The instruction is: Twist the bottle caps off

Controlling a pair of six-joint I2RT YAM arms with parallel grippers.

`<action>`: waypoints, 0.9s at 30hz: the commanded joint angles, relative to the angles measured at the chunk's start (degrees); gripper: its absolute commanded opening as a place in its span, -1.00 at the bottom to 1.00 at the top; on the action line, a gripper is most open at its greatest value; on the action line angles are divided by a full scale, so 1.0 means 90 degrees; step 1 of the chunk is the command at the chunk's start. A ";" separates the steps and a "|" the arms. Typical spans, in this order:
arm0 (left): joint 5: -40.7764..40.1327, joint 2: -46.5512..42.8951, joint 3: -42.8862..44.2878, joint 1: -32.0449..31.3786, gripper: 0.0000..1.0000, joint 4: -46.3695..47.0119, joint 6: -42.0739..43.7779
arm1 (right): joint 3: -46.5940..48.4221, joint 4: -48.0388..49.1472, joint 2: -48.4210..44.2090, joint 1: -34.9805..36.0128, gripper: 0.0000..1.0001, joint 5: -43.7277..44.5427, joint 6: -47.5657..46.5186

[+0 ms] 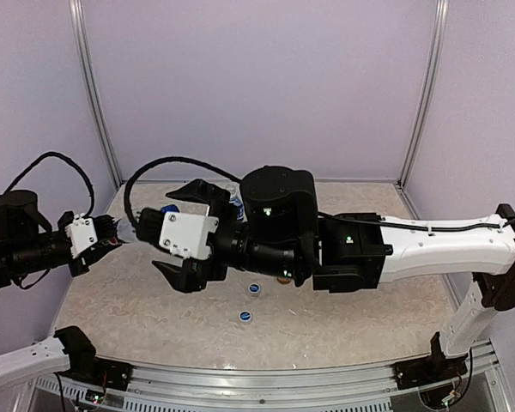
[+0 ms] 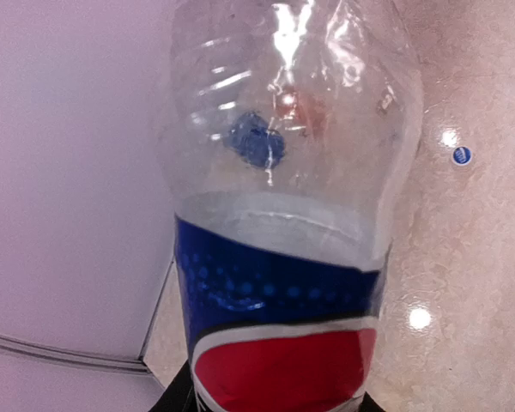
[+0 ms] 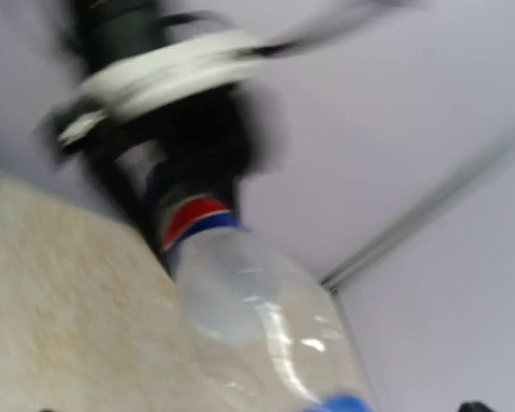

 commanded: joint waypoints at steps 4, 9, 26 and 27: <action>-0.2294 -0.0095 -0.1157 -0.0056 -0.47 0.3639 0.2088 | 0.0807 -0.0617 0.0019 -0.1340 0.96 -0.1585 0.5544; -0.2244 -0.0269 -0.1519 -0.0085 -0.47 0.4161 0.2774 | 0.0999 -0.0512 0.0297 -0.2057 0.68 -0.2820 0.7277; -0.2123 -0.0422 -0.1663 -0.0171 -0.47 0.4231 0.3029 | 0.1597 -0.0286 0.1016 -0.2439 0.02 -0.4234 0.8364; -0.2121 -0.0414 -0.1663 -0.0173 -0.46 0.4229 0.3030 | 0.1623 -0.0287 0.1033 -0.2446 -0.08 -0.4244 0.8360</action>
